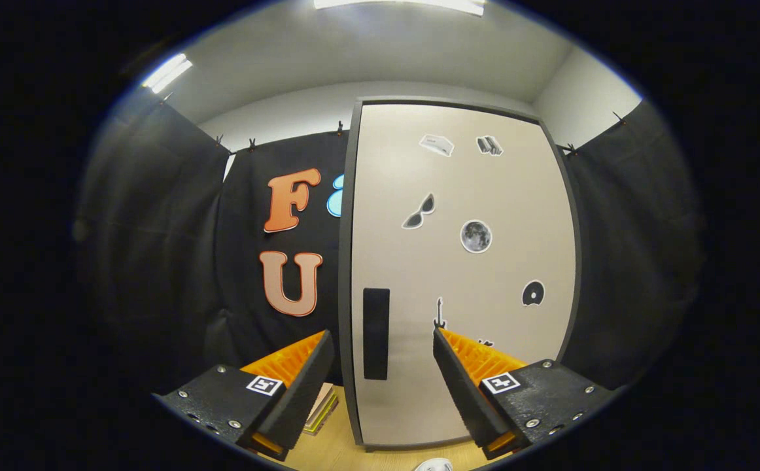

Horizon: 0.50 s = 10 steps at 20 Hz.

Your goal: Open the shoe cabinet door, grab the shoes and put them into the shoe cabinet, then close the shoe cabinet door.

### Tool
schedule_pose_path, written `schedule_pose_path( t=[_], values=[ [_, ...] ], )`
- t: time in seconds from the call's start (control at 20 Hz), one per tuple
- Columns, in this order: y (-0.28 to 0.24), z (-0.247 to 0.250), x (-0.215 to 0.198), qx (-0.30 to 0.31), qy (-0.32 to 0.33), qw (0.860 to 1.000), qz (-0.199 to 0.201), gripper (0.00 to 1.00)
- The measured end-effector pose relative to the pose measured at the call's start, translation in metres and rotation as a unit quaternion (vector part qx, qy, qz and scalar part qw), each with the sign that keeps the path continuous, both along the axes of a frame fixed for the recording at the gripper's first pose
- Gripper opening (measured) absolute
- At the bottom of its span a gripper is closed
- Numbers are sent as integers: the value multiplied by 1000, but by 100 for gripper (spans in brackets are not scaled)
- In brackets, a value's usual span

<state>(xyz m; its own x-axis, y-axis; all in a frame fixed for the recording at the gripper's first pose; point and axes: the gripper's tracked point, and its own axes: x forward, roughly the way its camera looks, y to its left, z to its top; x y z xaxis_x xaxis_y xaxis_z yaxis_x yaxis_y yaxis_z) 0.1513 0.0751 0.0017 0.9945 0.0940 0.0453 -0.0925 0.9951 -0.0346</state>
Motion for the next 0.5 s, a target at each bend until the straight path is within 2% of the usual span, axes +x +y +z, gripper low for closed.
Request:
schedule_pose_path(
  t=[0.35,0.5],
  values=[
    [13,-15,55,-1,18,1000,-2,95],
    [16,-25,70,-1,29,1000,-3,91]
  ],
)
